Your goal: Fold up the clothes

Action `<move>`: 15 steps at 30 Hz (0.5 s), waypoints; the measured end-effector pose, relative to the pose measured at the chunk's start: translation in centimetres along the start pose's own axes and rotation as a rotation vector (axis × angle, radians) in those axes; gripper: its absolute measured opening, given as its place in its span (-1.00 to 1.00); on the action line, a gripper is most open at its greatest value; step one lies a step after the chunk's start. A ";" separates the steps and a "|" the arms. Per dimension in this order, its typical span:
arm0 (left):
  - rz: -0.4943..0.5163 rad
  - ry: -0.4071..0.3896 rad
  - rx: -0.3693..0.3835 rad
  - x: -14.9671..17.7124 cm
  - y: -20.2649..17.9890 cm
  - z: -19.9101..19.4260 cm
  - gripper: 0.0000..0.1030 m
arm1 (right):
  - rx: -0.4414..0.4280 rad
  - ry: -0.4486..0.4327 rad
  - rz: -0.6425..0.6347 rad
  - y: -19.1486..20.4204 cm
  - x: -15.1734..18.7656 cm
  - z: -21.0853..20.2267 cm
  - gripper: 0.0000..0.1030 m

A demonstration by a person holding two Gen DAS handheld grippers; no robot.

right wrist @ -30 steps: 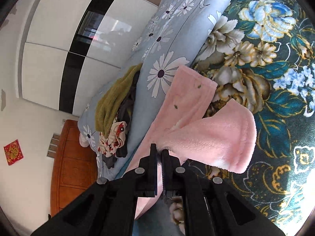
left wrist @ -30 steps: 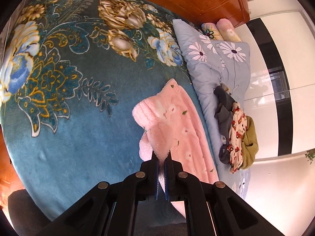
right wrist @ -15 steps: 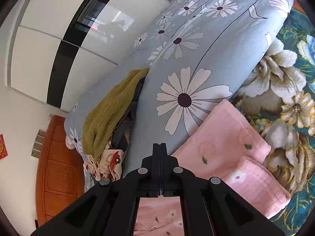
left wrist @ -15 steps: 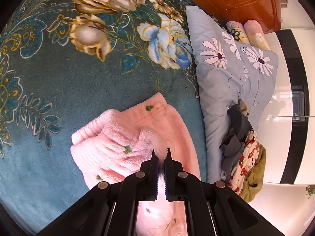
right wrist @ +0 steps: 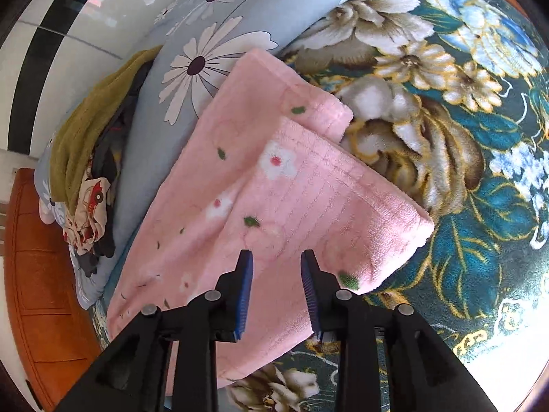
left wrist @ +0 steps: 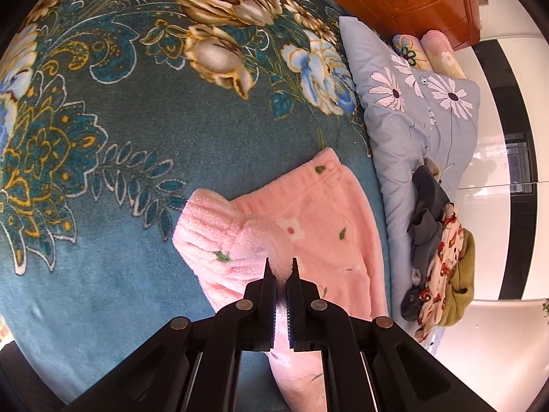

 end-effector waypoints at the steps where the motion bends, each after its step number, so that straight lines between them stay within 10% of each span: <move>1: 0.002 -0.003 0.001 0.1 0.1 -0.1 -0.91 | -0.013 0.007 0.011 0.5 -0.1 0.9 -0.24; 12: 0.000 -0.031 0.009 1.6 0.2 -1.0 -0.89 | 0.226 0.077 0.127 0.8 -0.4 8.6 -0.18; 15: -0.003 -0.035 0.015 1.9 0.5 -1.3 -0.89 | 0.248 0.082 0.107 0.5 -0.4 8.2 -0.74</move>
Point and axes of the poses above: each gripper's, at about its wrist camera, not at the fingertips, and z roughly the way its jaws point, y to its left, x to its underside, the point moved 10 cm from there along z, roughly the way its jaws point, and after that the axes turned 8 degrees about -x, right-handed, at the moved point
